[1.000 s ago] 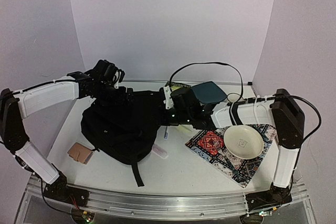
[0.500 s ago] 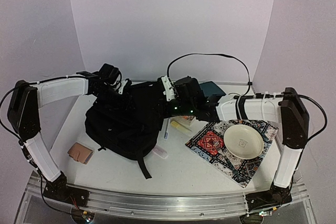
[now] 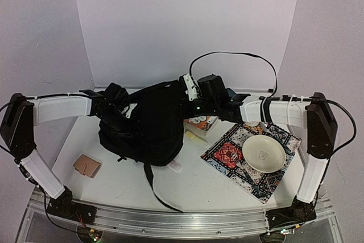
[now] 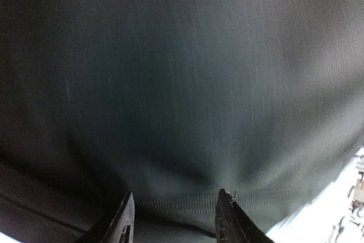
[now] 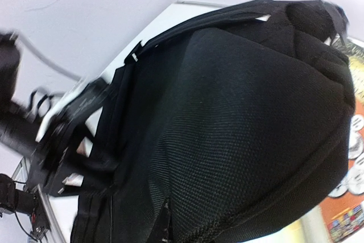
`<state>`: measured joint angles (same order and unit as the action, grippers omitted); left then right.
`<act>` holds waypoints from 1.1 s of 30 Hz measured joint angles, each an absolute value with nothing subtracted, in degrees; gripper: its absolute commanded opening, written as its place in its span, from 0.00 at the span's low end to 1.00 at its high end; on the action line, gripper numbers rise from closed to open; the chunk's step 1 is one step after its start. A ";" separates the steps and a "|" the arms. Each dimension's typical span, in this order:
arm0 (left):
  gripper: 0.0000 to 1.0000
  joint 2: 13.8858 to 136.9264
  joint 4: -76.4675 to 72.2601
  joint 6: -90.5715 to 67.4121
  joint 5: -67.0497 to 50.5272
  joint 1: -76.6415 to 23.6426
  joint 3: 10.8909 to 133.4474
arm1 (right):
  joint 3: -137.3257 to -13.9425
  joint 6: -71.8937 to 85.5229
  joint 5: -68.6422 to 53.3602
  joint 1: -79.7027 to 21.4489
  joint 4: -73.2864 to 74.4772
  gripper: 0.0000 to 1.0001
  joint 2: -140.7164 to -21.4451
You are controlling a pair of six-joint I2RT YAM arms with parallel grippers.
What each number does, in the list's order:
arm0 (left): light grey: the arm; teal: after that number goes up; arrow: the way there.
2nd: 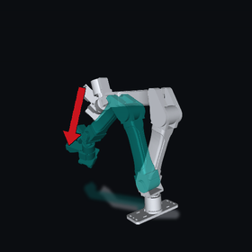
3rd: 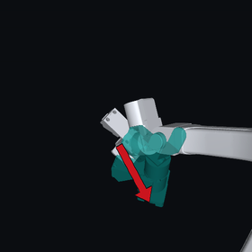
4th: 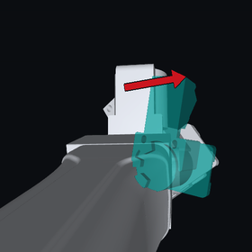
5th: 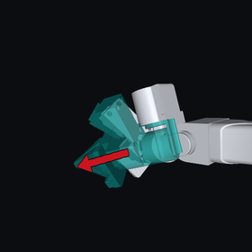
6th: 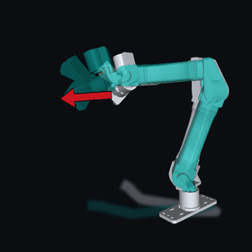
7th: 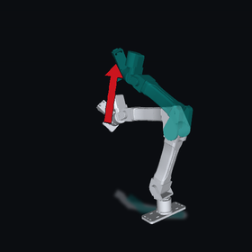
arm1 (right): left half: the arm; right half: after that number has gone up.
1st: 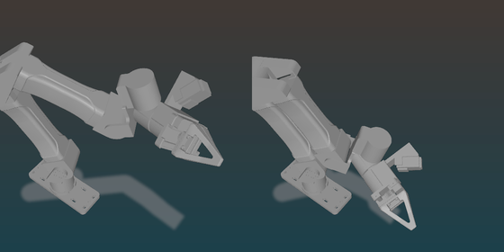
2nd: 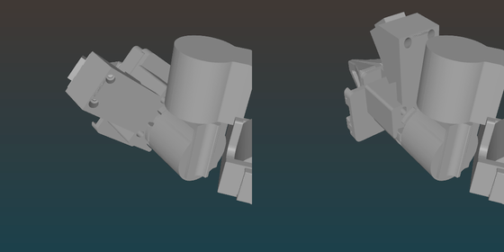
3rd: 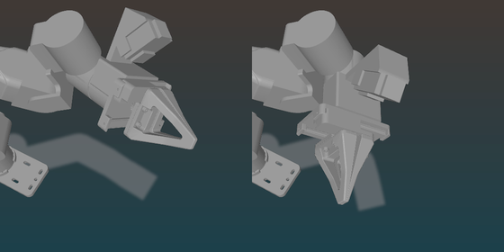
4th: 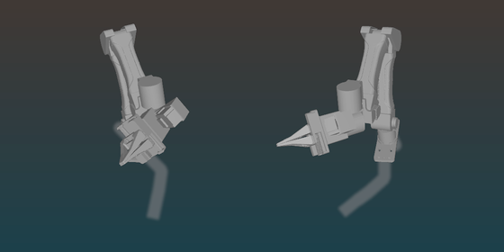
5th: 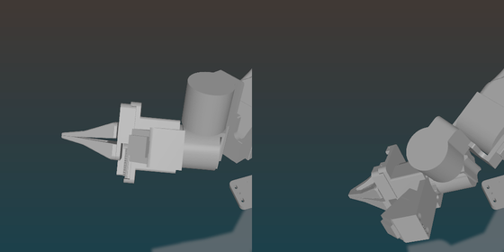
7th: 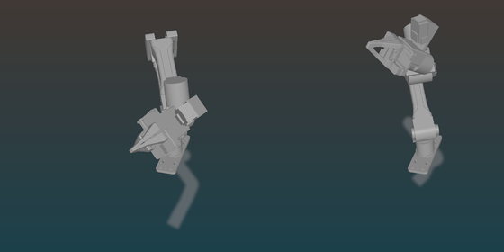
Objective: Pack the student bag
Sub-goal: Adjust the student bag at the center of the board, then pass from the right arm to the left
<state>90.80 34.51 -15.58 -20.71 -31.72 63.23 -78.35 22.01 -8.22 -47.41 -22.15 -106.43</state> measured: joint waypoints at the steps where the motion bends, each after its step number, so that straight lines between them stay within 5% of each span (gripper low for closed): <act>1: 0.47 89.18 34.61 -16.14 -21.05 -32.15 61.69 | -78.68 21.74 -8.16 -47.03 -22.01 0.00 -106.43; 9: 0.47 79.43 35.03 -21.91 -20.44 -34.57 50.96 | -79.90 20.86 -7.66 -44.84 -21.94 0.00 -106.43; 22: 0.98 67.64 23.40 -39.25 -10.82 -27.87 43.35 | -79.85 17.06 -10.33 -43.97 -22.71 0.00 -106.43; 33: 0.96 81.31 6.42 -49.56 -13.51 -20.68 43.35 | -78.47 15.64 -16.36 -43.97 -23.68 0.00 -106.43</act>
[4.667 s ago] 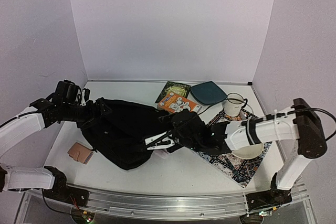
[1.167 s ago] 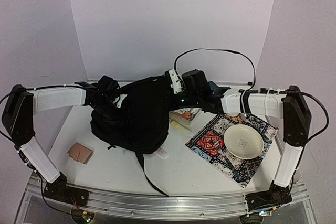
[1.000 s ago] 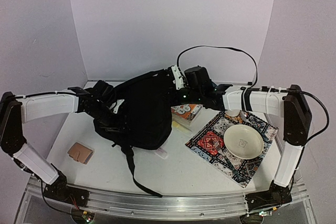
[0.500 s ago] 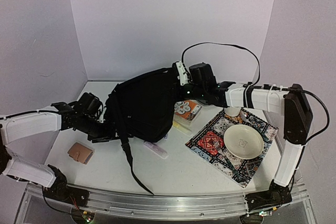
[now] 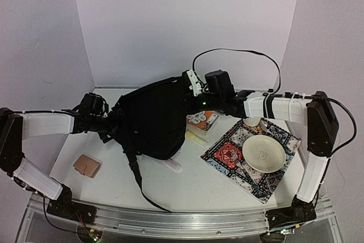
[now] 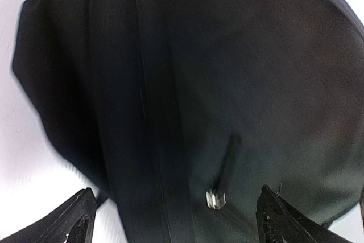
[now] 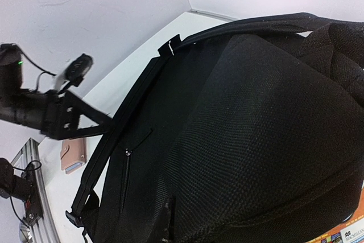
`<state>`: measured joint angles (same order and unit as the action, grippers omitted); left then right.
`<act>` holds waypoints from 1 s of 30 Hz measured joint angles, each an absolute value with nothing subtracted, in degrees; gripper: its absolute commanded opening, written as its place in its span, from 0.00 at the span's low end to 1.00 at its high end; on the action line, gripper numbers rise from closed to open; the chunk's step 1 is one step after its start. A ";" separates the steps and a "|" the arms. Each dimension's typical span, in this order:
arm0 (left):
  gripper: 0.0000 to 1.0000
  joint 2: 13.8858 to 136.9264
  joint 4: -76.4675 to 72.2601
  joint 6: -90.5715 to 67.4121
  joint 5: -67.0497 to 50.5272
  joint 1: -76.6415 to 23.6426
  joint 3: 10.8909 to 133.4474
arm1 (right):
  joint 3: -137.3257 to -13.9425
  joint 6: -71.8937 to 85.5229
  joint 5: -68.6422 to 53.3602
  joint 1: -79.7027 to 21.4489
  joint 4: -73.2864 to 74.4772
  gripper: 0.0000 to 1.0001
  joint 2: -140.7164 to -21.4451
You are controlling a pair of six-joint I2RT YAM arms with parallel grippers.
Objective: Pack the student bag
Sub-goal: Pass from the right arm to the left
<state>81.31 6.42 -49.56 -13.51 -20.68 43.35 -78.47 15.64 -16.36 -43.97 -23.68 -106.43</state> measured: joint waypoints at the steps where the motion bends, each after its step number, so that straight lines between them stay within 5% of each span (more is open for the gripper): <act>1: 0.93 82.59 5.18 -50.22 -13.68 -20.35 43.35 | -78.34 15.64 -16.82 -43.97 -23.68 0.00 -106.43; 4: 0.80 85.65 2.14 -51.82 -13.98 -19.65 43.35 | -78.22 15.59 -17.88 -43.97 -23.66 0.00 -106.45; 15: 0.01 89.59 -8.35 -56.33 -16.88 -19.17 38.22 | -78.22 15.33 -16.57 -43.91 -22.52 0.09 -106.47; 20: 0.00 87.50 -11.70 -57.44 -18.07 -19.18 35.36 | -78.48 16.38 -12.86 -43.90 -20.02 0.22 -106.90; 26: 0.00 82.46 -14.80 -58.78 -18.35 -19.20 30.85 | -83.42 17.87 -8.99 -43.92 -10.40 0.53 -108.06; 30: 0.00 79.55 -16.93 -59.05 -18.31 -19.22 28.55 | -84.38 19.09 -5.92 -44.08 -5.25 0.62 -107.66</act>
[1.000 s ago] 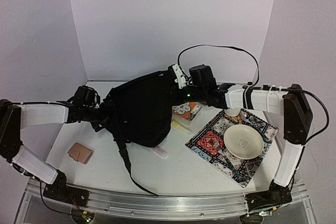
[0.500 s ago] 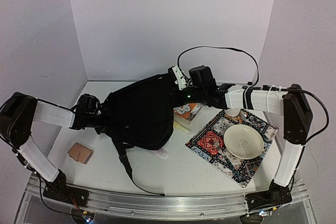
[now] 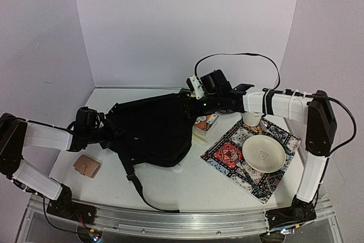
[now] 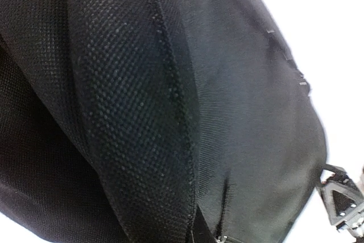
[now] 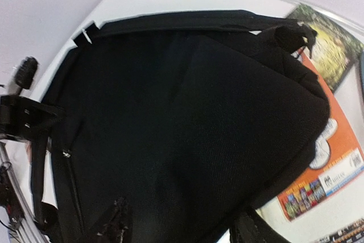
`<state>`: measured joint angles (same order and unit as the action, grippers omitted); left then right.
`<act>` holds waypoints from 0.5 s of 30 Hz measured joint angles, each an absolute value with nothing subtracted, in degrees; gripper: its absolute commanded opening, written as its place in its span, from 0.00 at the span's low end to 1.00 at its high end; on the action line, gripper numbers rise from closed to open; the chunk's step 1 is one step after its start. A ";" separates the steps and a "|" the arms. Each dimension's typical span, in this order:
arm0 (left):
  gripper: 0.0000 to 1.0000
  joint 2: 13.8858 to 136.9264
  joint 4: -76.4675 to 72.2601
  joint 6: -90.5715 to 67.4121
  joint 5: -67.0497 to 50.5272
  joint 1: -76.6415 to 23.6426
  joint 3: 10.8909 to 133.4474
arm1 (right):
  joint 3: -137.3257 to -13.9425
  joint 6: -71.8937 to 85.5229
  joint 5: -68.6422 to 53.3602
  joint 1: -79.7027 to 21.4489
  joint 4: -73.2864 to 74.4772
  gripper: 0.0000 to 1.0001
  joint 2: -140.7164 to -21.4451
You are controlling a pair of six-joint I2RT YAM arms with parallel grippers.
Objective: Pack the student bag
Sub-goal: Pass from the right arm to the left
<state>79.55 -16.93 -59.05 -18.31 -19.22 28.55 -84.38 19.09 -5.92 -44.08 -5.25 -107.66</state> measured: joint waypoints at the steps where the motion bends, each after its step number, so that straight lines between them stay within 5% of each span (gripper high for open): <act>1: 0.00 78.97 -17.36 -59.03 -18.33 -19.22 28.16 | -84.38 19.37 -5.13 -44.16 -3.77 0.64 -107.44; 7: 0.00 77.53 -20.00 -58.19 -19.11 -19.36 27.66 | -84.55 20.68 -0.94 -44.94 2.46 0.71 -104.56; 15: 0.00 76.34 -22.44 -54.87 -19.55 -20.03 27.66 | -95.89 21.17 -7.08 -48.58 4.77 0.68 -106.96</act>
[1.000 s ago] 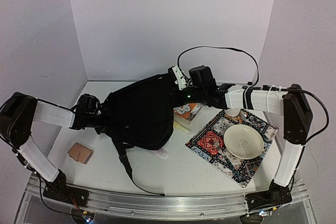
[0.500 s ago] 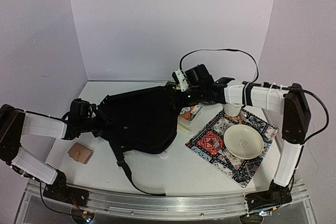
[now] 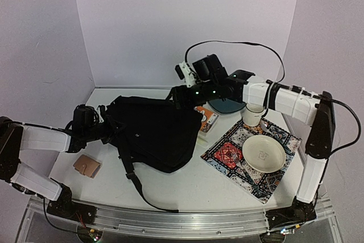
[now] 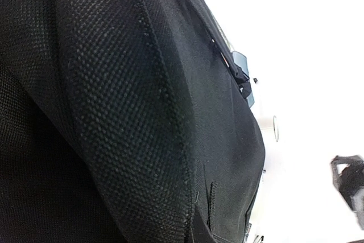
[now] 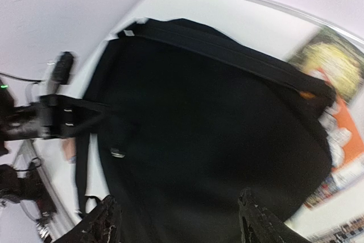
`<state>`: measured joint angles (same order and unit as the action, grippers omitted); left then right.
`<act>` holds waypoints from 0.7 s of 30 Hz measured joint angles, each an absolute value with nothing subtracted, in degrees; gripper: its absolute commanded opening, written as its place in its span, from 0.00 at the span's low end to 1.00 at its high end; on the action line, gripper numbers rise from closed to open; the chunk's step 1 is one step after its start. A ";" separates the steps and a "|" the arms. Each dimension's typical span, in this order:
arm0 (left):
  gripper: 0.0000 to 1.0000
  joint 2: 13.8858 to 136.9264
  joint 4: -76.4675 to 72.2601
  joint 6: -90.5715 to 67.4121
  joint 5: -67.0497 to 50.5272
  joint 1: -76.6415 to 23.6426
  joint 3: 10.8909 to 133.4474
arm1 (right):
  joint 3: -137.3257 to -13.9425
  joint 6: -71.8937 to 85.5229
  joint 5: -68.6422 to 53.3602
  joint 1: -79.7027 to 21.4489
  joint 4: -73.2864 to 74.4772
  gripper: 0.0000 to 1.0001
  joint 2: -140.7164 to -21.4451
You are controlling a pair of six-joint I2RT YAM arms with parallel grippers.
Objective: Pack the student bag
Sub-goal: Pass from the right arm to the left, then unzip the pocket on the back of the student bag.
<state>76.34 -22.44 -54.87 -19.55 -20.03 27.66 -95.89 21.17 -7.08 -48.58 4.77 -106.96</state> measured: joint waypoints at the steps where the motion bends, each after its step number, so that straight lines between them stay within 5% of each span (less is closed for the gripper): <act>1: 0.00 76.34 -22.66 -54.49 -19.69 -20.16 27.66 | -97.96 21.31 -8.52 -49.00 4.53 0.67 -108.52; 11: 0.00 76.19 -24.32 -50.51 -21.36 -22.72 27.80 | -109.02 23.40 -18.00 -51.60 4.72 0.54 -125.92; 21: 0.00 74.84 -24.44 -47.90 -22.52 -24.12 29.14 | -109.67 26.14 -22.47 -52.07 1.64 0.46 -128.85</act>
<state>74.84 -24.44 -47.90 -22.52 -24.12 29.14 -109.67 26.14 -22.47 -52.07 1.64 -128.85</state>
